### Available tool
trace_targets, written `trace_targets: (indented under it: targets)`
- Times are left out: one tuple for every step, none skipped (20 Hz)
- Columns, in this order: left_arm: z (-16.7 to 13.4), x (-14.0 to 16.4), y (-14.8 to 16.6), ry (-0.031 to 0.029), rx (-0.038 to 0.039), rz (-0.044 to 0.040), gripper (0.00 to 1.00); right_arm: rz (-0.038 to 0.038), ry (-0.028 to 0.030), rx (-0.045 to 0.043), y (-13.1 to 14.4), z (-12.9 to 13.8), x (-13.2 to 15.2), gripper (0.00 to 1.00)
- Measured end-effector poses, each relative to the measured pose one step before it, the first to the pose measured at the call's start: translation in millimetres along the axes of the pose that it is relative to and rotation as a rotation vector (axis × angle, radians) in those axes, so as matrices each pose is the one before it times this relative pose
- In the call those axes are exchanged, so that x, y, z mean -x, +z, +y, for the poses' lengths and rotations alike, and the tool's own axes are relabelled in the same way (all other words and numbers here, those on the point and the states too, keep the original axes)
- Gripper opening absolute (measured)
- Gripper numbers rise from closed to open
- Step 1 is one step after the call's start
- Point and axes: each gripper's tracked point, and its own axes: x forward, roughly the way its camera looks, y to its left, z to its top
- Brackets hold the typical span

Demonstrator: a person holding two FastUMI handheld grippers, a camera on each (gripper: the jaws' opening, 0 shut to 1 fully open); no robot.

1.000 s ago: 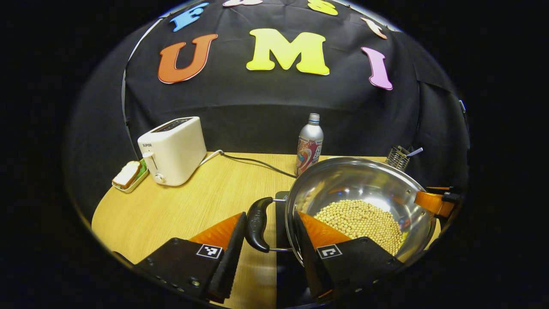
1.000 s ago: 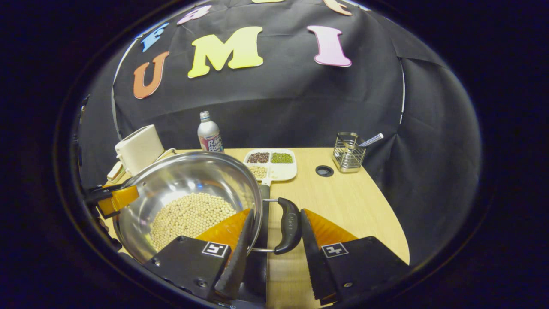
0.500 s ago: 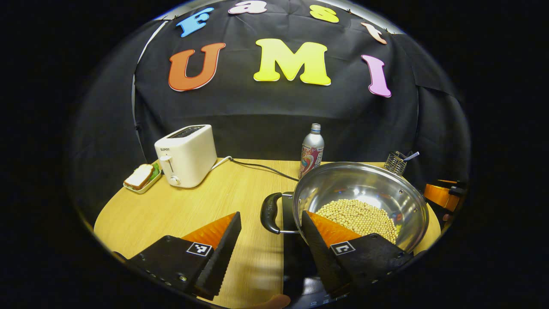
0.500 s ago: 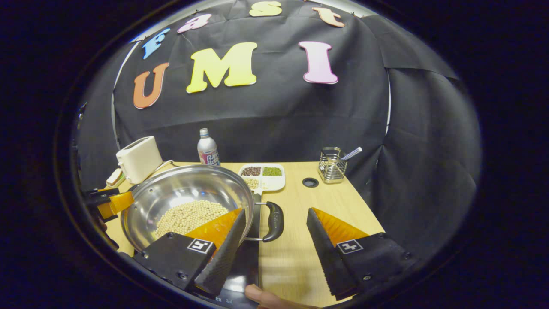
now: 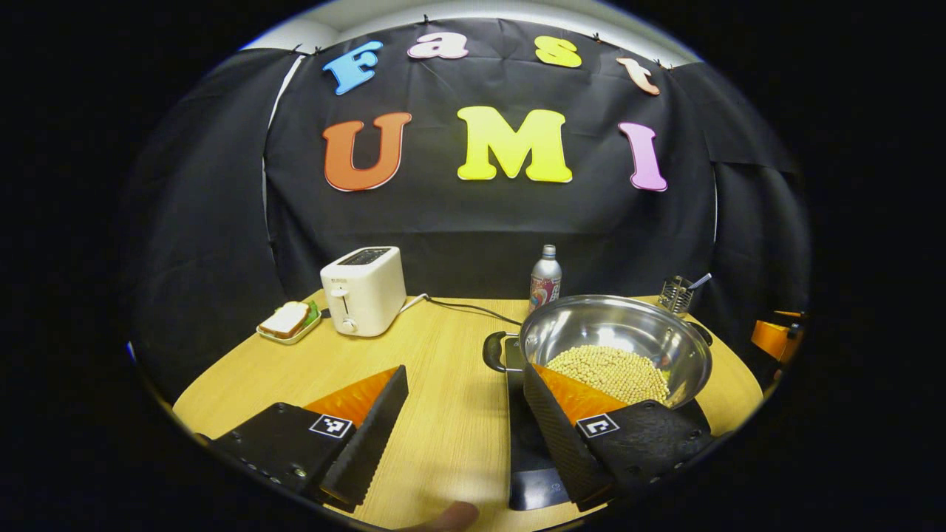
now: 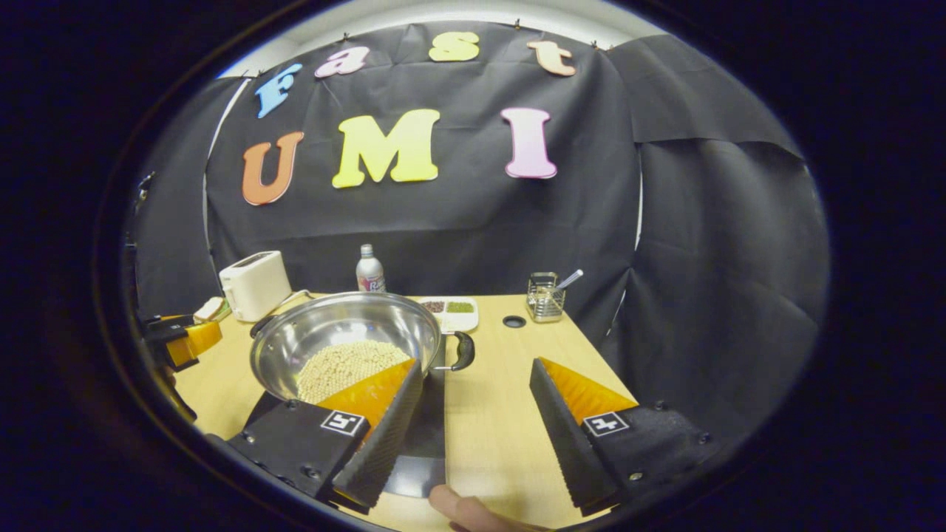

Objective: First push the handle of the pot to place it horizontally, then grasp the pot with both hands and set it on the induction cooktop.

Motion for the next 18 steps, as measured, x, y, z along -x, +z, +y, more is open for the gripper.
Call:
trace_targets:
  targets:
    - [1.47, 12.05, -0.71, -0.00614, 0.00193, -0.01639, 0.94, -0.01974, -0.00151, -0.00510, 1.78, -0.27, 11.59, 0.92]
    - [-0.40, 11.66, 2.52, -0.00789, 0.00064, -0.01486, 0.95, -0.01890, -0.00180, -0.00665, 0.90, -0.14, 11.01, 0.93]
    - [0.38, 12.10, 4.01, -0.00755, -0.00054, -0.01639, 0.95, -0.01714, 0.00008, -0.00562, 1.77, 0.17, 10.29, 0.93]
    - [0.15, 11.62, 3.54, -0.00321, -0.00261, -0.01422, 0.95, -0.01278, -0.00377, -0.00293, -0.20, -0.77, 11.02, 0.94]
    - [0.88, 13.83, 3.13, 0.00016, -0.00133, -0.01597, 0.94, -0.01354, -0.00222, -0.00324, 1.78, 0.07, 11.09, 0.94]
    - [0.29, 12.37, 5.70, -0.00004, -0.00005, -0.02284, 0.94, -0.01623, 0.00195, -0.00482, 3.44, 0.56, 12.33, 0.94]
    - [-1.79, 12.60, 4.63, -0.00317, -0.00005, -0.01855, 0.95, -0.01472, 0.00171, -0.00446, 4.01, 0.43, 11.54, 0.94]
    - [-1.69, 12.16, 4.07, -0.00575, 0.00019, -0.01233, 0.94, -0.01803, 0.00145, -0.00245, 3.16, -0.45, 12.67, 0.94]
    - [-3.23, 7.91, 4.00, -0.00552, -0.00206, -0.01015, 0.94, -0.01825, -0.00350, 0.00036, 5.52, -0.87, 11.31, 0.94]
    - [-0.85, 11.58, 7.56, -0.00008, -0.00460, -0.01391, 0.94, -0.01662, -0.00609, 0.00596, 5.25, -1.08, 9.80, 0.95]
    - [4.18, 10.82, 10.36, 0.01826, -0.00529, -0.02033, 0.94, -0.01769, -0.00437, 0.00427, 6.70, -1.03, 8.43, 0.94]
    - [3.51, 8.38, 9.60, 0.01735, -0.00152, -0.02136, 0.94, -0.01897, -0.00287, 0.00254, 7.81, -0.81, 9.66, 0.97]
    - [-0.38, 8.19, 10.59, 0.00958, 0.00486, -0.02433, 0.94, -0.02050, 0.00086, -0.00026, 8.26, -0.03, 7.35, 0.97]
    - [-1.56, 6.50, 10.14, -0.00324, 0.00435, -0.01900, 0.94, -0.01489, -0.00016, 0.00093, 6.67, 0.87, 6.91, 0.97]
    - [-1.49, 6.88, 8.16, -0.00386, 0.00346, -0.01631, 0.94, -0.01292, -0.00829, -0.00229, 7.35, -1.51, 4.47, 0.97]
    - [0.18, 5.68, 7.42, -0.00189, 0.00357, -0.01070, 0.94, -0.01319, -0.01532, -0.00825, 7.37, -4.01, 4.36, 0.97]
    - [1.18, 5.29, 4.62, -0.00263, 0.00184, -0.00689, 0.94, -0.01736, -0.00166, -0.00785, 9.94, -0.34, 6.31, 0.96]
    - [0.24, 5.27, 4.20, -0.00275, -0.00039, -0.00136, 0.94, -0.02165, -0.00171, -0.00777, 10.45, 0.20, 7.42, 0.97]
